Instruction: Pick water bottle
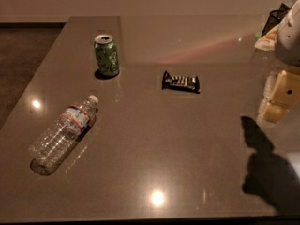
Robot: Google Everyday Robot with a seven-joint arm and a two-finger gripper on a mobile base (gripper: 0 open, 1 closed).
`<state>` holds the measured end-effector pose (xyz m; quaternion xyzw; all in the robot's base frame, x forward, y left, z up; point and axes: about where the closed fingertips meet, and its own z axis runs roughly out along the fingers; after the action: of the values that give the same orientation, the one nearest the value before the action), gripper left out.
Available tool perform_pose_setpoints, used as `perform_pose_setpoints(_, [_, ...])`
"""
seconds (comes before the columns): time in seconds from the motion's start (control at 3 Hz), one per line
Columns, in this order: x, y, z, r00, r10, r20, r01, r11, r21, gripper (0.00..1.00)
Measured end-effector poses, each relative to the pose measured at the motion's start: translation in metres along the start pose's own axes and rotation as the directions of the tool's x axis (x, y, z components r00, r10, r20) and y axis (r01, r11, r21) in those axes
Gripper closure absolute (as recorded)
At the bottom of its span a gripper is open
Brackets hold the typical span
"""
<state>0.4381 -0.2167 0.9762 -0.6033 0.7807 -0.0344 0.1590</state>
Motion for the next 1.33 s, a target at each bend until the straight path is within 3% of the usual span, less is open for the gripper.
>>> perform_pose_setpoints(0.67, [-0.006,0.001,0.0,0.999,-0.033,0.003,0.033,0.9995,-0.003,0.0])
perform_pose_setpoints(1.0, [-0.033,0.006,0.004,0.993,-0.111,0.039,0.112,0.9935,-0.021,0.0])
perform_pose_setpoints(1.33, [-0.074,0.013,0.014,0.974,-0.202,0.103,0.207,0.9776,-0.041,0.0])
